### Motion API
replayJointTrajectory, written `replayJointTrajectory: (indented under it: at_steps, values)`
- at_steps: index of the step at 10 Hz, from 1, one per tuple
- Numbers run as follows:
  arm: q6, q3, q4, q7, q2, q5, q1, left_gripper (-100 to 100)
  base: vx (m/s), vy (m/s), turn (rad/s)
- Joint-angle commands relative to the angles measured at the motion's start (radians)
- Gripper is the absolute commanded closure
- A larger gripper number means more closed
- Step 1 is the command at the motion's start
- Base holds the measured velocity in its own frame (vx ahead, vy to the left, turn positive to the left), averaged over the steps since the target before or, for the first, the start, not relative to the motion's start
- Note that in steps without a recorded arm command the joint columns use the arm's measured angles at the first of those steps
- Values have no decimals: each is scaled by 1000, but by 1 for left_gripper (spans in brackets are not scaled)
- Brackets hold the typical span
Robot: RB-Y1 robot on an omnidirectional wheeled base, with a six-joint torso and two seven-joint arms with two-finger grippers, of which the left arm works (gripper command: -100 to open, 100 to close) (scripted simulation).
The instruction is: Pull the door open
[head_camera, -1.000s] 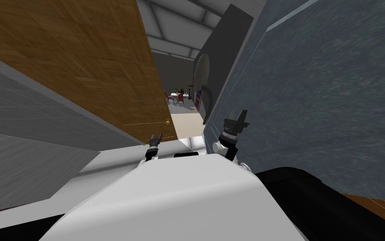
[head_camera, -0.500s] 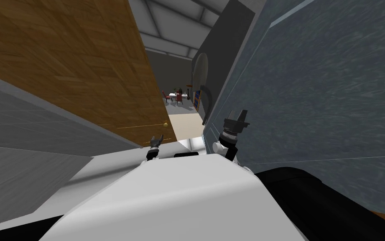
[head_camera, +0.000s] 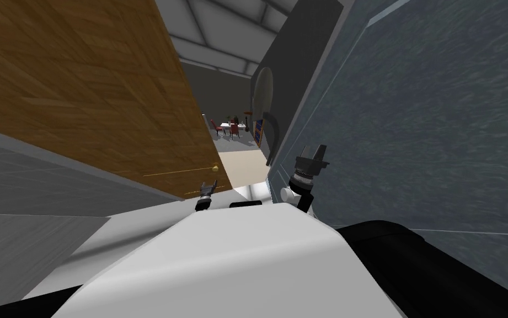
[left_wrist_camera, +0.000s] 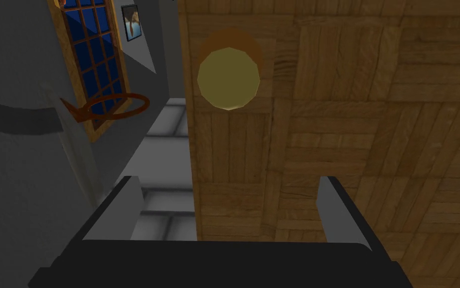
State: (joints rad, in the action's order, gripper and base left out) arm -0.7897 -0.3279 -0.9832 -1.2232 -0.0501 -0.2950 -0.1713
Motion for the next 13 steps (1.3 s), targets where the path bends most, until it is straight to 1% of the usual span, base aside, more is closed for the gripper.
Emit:
replayJointTrajectory:
  at_steps: [1, 2, 3, 9, 10, 11, 12, 13]
  values:
    - [0, -7, 24, -31, 6, -9, 4, -100, 119, -3, -45]
    - [3, -3, 8, -17, 5, -6, -1, -100, 55, 2, -6]
    - [-4, -14, 23, -15, -13, 3, -1, -100, 114, -5, -111]
    - [-37, -57, 78, 7, -66, 43, -5, -100, 197, 0, -100]
    - [-40, -62, 84, 9, -71, 48, -6, -100, 207, 0, -85]
    - [-44, -60, 94, 7, -72, 46, 1, -100, 91, 4, -11]
    - [-44, -60, 94, 7, -72, 46, 1, 100, -12, 5, 28]
    - [-44, -60, 94, 7, -72, 46, 1, 100, -32, 10, 0]
